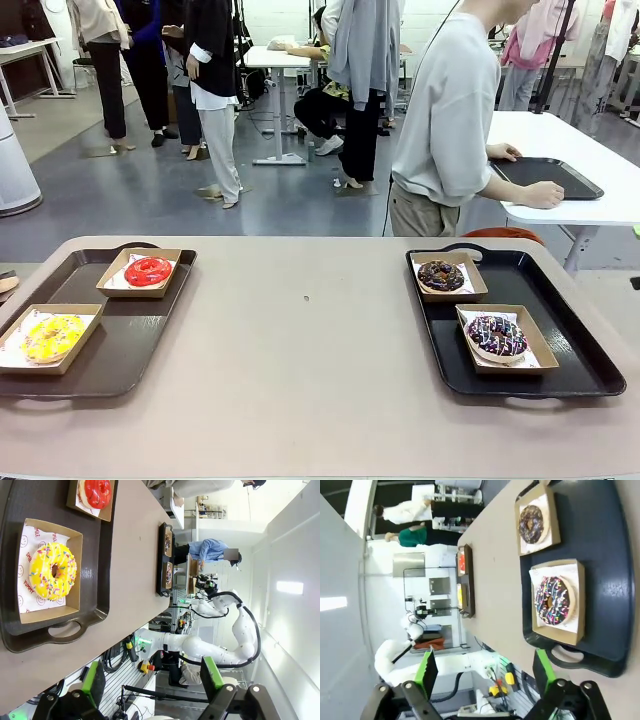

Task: Individually package the donuts and arrange them on the tray.
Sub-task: Place the picked Paper togo box on the Handle tray.

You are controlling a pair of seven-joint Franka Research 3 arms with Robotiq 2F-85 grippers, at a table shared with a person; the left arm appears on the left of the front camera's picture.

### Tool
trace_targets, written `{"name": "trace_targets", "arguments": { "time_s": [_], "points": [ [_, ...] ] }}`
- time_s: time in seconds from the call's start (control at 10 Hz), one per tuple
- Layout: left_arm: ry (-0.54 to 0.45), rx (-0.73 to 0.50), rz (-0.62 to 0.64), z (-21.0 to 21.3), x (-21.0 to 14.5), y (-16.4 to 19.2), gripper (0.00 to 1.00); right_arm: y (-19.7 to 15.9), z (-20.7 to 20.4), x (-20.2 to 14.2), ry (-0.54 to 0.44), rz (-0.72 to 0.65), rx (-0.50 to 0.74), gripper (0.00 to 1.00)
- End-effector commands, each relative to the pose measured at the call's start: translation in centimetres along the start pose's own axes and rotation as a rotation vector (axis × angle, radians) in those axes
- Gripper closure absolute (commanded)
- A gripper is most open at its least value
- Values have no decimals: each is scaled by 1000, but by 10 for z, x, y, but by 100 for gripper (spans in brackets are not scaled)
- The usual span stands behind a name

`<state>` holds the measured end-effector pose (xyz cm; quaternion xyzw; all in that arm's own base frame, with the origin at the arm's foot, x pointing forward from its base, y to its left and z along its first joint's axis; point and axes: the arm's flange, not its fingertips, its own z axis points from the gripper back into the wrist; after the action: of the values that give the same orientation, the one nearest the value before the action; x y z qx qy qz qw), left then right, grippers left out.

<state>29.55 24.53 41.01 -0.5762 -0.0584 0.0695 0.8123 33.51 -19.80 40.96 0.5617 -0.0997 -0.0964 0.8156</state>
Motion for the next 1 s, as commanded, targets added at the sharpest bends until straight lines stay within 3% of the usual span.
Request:
{"name": "trace_targets", "arguments": {
  "time_s": [0.0, 0.3, 0.4, 0.5, 0.9],
  "points": [
    [-5, -2, -4, 1, -2, -2, 0, -32, -2, 5, -11, 10, 63, 0],
    [-5, -2, -4, 1, -2, -2, 0, -66, -7, 1, 4, 23, 100, 0],
    [-5, -2, -4, 1, -2, -2, 0, -66, -7, -1, 1, 77, 111, 0],
    [-5, -2, -4, 1, -2, -2, 0, -64, -6, -4, 3, -14, 67, 0],
    [-5, -2, -4, 1, -2, -2, 0, -64, -6, -4, 3, -14, 67, 0]
  ]
}}
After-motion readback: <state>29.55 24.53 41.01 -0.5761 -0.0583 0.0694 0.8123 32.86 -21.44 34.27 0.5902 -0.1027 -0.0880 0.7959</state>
